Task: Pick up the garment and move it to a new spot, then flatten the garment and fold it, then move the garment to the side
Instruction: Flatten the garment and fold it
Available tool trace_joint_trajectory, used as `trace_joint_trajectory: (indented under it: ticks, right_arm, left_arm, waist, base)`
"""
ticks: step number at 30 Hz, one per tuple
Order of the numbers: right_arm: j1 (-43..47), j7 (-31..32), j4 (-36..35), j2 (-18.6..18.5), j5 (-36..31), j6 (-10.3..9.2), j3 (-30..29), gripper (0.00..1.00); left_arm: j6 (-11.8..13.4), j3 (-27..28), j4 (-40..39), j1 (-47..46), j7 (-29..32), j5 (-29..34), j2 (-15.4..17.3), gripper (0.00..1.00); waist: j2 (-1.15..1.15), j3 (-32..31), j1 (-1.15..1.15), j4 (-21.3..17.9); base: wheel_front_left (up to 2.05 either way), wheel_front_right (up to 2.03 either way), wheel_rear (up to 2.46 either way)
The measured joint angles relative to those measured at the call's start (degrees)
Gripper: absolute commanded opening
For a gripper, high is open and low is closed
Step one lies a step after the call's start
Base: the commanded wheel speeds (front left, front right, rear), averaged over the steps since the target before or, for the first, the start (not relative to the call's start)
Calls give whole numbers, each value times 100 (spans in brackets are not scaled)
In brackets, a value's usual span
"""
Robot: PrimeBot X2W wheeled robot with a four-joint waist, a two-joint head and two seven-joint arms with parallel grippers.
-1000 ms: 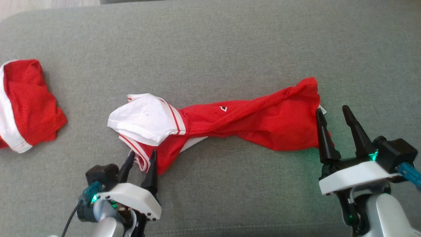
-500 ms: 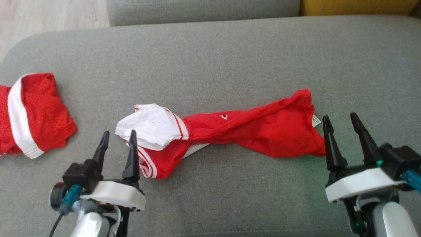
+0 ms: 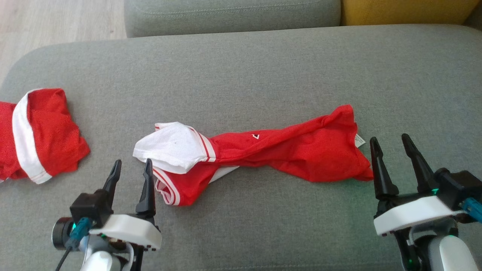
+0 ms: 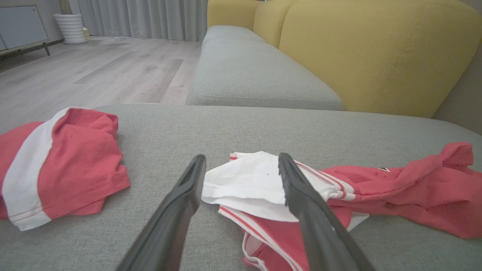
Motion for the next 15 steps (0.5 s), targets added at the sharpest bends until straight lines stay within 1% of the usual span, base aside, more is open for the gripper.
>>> trace_joint_trajectory:
  ticks: [6, 10, 15]
  right_arm:
    - [1, 0, -18, 0, 4, 0, 1, 100]
    - [-5, 0, -47, 0, 13, 0, 12, 100]
    - [-93, 24, -87, 2, 41, 0, 88, 100]
  left_arm:
    - [-14, -5, 21, -6, 33, -45, 13, 100]
    - [-298, -32, 421, -249, 269, -268, 36, 100]
    - [-626, 58, 1259, -1074, 472, -566, 76, 100]
  waist:
    - [0, 47, 0, 15]
    - [0, 181, 0, 42]
    - [0, 476, 0, 36]
  base:
    - [0, 0, 0]
    - [0, 0, 0]
    - [0, 0, 0]
